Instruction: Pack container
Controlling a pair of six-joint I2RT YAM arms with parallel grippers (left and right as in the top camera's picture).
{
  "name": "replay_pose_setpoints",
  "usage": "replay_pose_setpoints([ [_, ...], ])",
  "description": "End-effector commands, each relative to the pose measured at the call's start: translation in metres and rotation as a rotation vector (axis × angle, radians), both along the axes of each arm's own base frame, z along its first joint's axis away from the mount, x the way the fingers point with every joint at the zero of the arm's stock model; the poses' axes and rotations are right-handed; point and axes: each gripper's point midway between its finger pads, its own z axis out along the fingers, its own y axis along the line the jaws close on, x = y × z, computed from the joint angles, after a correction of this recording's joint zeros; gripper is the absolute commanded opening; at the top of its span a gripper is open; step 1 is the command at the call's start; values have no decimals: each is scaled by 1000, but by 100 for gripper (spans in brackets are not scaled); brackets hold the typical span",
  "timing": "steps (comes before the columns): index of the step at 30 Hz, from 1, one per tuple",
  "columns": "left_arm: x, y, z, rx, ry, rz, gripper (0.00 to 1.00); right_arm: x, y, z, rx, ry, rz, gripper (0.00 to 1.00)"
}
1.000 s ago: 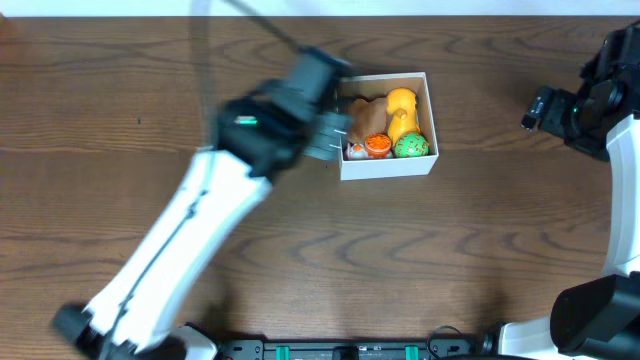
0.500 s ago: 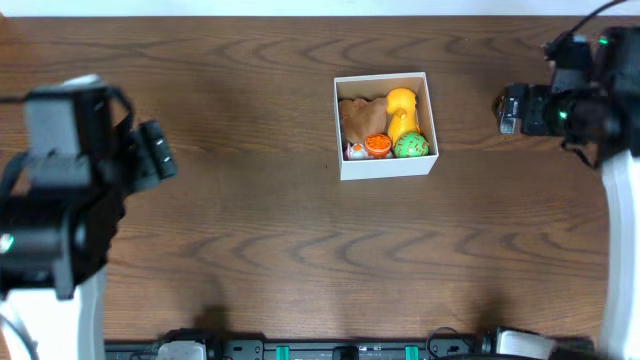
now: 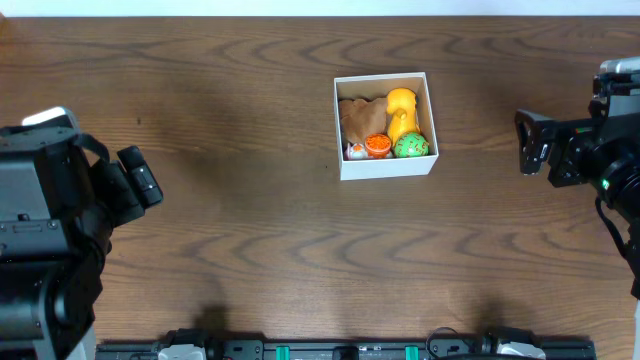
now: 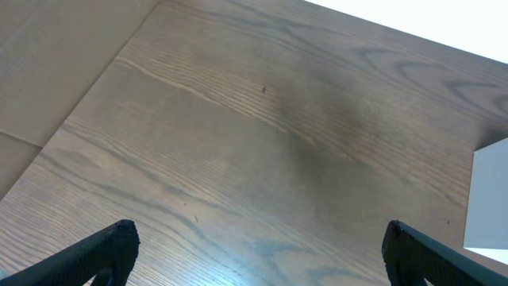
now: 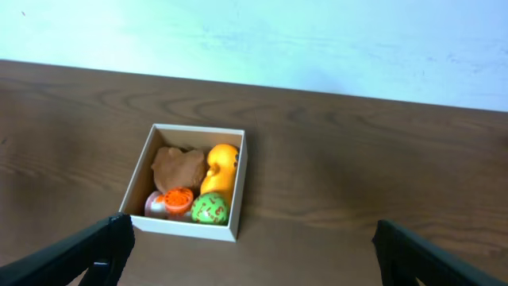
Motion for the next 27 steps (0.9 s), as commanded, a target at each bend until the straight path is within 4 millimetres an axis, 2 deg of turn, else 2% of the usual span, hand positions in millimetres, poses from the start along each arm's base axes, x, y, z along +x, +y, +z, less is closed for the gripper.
replay_pose_setpoints([
  [1, 0, 2, -1, 5, 7, 8, 98, -7, 4, 0, -6, 1, 19, 99],
  [18, 0, 2, -1, 5, 7, 8, 98, -9, 4, -9, -1, 43, 18, 99],
  [23, 0, 2, -1, 5, 7, 8, 98, -1, 4, 0, -16, -65, 21, 99],
  [25, 0, 2, -1, 5, 7, 8, 98, -2, 7, -8, -24, -108, 29, 99],
  [27, 0, 2, -1, 5, 7, 8, 98, -8, 12, -28, -27, -139, 47, 99],
])
